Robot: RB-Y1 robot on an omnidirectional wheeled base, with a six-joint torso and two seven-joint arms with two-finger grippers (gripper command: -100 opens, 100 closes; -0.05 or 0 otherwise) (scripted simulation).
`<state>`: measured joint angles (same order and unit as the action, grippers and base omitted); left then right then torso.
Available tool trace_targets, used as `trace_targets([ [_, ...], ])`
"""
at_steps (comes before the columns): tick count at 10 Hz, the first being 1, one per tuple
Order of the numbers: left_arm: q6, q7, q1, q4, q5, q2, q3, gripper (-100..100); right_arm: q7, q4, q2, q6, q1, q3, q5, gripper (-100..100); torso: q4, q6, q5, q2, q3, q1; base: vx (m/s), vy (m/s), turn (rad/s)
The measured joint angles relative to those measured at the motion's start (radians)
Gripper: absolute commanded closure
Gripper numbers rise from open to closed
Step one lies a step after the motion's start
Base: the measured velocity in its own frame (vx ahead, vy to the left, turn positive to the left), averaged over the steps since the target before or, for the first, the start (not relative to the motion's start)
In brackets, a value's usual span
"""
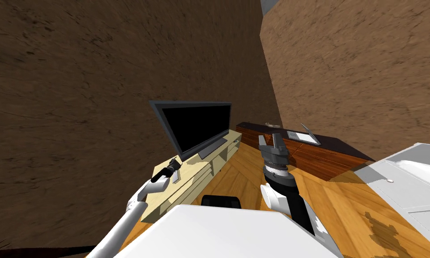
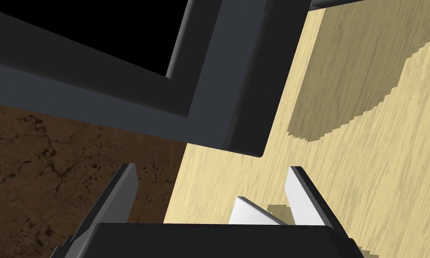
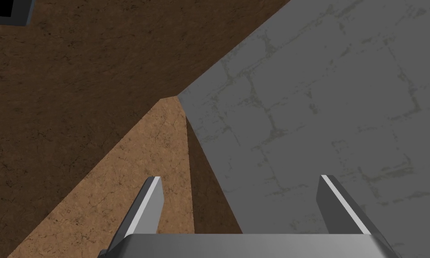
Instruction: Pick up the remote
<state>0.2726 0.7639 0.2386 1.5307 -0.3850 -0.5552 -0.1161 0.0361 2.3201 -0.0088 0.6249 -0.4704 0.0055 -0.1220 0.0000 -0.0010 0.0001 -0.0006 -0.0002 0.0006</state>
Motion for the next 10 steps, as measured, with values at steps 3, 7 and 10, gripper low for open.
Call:
trace_targets([
  [3,0.077,0.042,-0.015,-0.060,-0.029,-0.011,-0.010,-100,0.000,0.000,0.000,0.000,0.000,0.000,0.000,0,0.000,0.000,0.000,0.000,0.000,0.000,0.013,-0.006,-0.165],
  [7,0.175,0.127,-0.035,-0.185,-0.115,-0.057,-0.025,-100,0.000,0.000,0.000,0.000,0.000,0.000,0.000,0,0.000,0.000,0.000,-0.001,0.000,0.000,0.021,-0.004,-0.128],
  [10,0.259,0.199,-0.058,-0.272,-0.162,-0.073,-0.044,-100,0.000,0.000,0.000,0.000,0.000,0.000,0.000,0,0.000,0.001,0.000,-0.001,-0.001,0.000,0.023,0.002,-0.122],
])
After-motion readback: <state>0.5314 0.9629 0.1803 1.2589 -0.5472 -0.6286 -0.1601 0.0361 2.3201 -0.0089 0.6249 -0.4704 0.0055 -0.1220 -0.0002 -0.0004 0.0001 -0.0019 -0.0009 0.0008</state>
